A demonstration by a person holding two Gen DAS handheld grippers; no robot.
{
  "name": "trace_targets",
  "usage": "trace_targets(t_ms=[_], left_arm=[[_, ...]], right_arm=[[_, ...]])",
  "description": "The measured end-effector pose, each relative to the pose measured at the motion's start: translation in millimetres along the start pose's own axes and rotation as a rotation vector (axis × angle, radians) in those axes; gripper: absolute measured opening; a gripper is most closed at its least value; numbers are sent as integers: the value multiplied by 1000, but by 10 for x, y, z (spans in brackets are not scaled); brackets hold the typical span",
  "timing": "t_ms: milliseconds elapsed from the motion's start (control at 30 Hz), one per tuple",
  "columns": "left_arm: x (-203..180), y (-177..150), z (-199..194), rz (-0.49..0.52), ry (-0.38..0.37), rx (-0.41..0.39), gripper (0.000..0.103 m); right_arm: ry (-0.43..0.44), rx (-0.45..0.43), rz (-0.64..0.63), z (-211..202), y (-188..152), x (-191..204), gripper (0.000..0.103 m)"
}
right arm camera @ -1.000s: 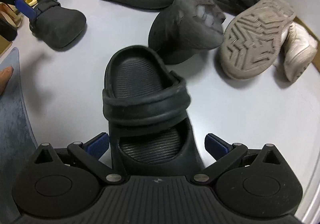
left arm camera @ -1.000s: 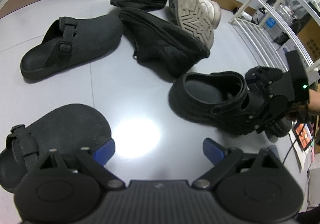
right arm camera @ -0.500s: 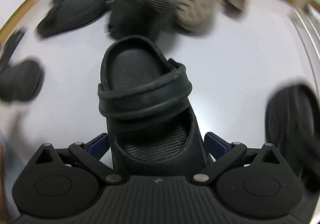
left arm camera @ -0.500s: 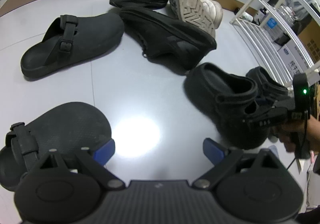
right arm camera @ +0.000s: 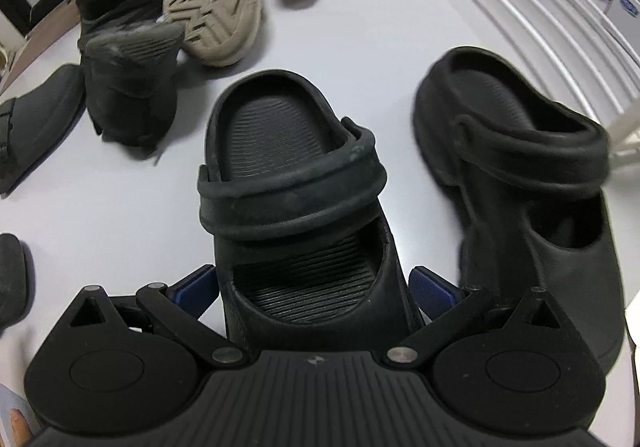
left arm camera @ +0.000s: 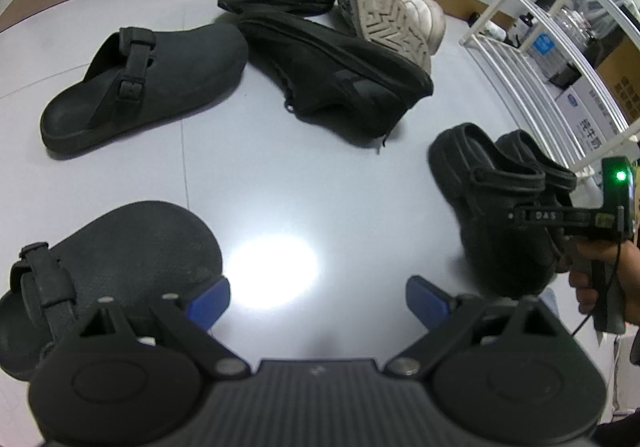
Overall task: Organize scattered shoes
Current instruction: 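Set the black clog beside the other clog by the rack, open right tool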
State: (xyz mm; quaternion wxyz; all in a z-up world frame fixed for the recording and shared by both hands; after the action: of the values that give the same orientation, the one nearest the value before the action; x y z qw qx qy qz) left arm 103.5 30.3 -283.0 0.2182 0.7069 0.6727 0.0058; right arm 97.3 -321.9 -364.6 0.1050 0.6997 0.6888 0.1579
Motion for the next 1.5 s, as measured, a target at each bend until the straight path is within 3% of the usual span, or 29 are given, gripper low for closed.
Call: trace_targets(t_ms=[300,500,700,900,1267,1500], left_arm=[[9,7,9,-1,3,-5,96],[17,26,11,-4,2,-10,96],[22,2,22,-3,2,-3,96],[22,1,13,-1,1,-8,96],[10,-6,36,6,3,1,96],[17,14,30,2,2,-8,96]], right_arm=[[-7,-10,-63,-61,-54,-13,97],[-73,-38,-27,-83,-40,-128,96],[-82,-44,-22,-92,-45,-178,96],[-149,-83,-93,-184,-60,-64,91],[-108,-67,-122,-85,-56,-110,95],[-143,-46,-80,-108,-85,-107,94]])
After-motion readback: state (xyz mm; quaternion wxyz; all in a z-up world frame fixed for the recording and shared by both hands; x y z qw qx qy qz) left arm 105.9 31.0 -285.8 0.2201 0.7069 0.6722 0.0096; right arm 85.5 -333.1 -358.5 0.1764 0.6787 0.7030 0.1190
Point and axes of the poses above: each gripper's, at about its wrist camera, not at the fingertips, and z roughly the way its jaws point, x to its left, y to its top, the point moved 1 cm from there along z, roughly the way its jaws point, and after that the axes turned 8 degrees about -z, right-handed, at the moved point
